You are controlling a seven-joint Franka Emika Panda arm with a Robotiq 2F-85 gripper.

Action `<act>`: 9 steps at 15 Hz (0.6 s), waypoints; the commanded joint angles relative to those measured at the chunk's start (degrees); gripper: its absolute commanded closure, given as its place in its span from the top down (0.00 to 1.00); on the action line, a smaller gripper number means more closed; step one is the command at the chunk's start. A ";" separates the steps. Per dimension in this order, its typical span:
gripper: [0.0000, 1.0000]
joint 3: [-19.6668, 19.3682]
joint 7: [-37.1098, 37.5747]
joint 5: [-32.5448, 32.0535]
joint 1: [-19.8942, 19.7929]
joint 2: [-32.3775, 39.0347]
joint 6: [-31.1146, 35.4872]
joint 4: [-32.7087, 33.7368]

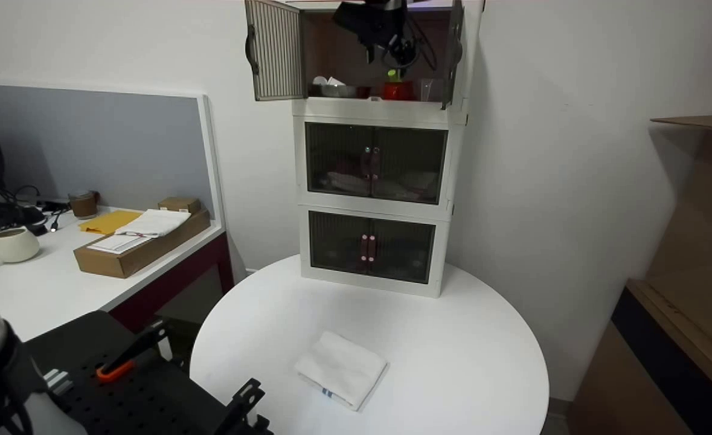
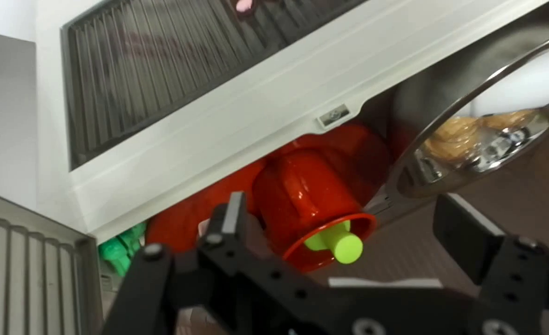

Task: Pick up the red cup and place it at the top shelf of the cabinet

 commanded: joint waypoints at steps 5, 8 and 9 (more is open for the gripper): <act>1.00 -6.68 -6.07 -5.84 -0.11 -22.00 -11.91 -26.16; 1.00 -9.03 -4.89 -12.94 -0.14 -26.64 -6.11 -36.65; 1.00 -9.77 -5.12 -13.87 -0.15 -28.26 -5.95 -40.26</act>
